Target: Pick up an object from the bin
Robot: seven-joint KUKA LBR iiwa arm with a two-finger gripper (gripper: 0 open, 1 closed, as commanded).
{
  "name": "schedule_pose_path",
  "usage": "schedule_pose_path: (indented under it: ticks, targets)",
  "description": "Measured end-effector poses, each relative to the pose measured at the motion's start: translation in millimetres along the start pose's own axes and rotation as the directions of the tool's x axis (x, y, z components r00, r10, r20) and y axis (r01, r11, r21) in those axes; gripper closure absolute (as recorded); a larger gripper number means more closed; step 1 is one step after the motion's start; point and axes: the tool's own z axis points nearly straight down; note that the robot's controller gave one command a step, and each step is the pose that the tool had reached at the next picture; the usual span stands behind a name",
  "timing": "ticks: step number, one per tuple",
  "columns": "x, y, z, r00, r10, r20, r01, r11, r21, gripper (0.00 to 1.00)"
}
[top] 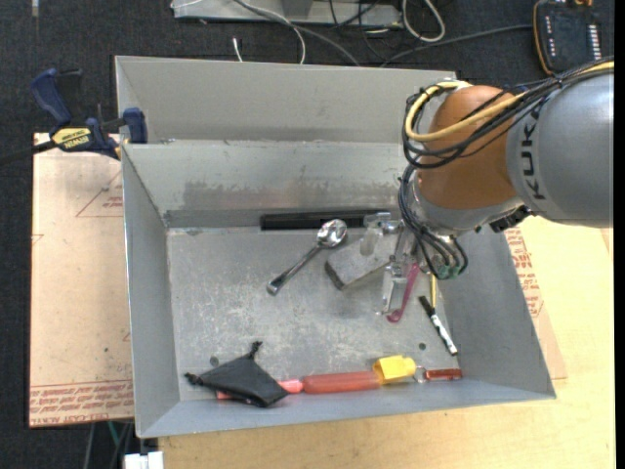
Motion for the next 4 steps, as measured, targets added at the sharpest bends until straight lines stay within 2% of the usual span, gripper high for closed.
schedule_pose_path:
  ticks: [1, 2, 3, 4]
  targets:
    - [-1.7, 0.1, -4.9, 1.000, -0.001, 0.008, 0.001, 1.000, 0.000, 0.00]
    - [-75.2, -31.5, 75.3, 0.875, -0.484, 0.009, 0.484, 0.875, 0.004, 0.00]
    - [-46.9, -45.9, 75.2, 0.878, -0.478, 0.011, 0.478, 0.878, 0.004, 0.00]
    - [-55.2, -10.2, 74.9, 0.923, -0.384, 0.014, 0.384, 0.923, 0.002, 0.00]
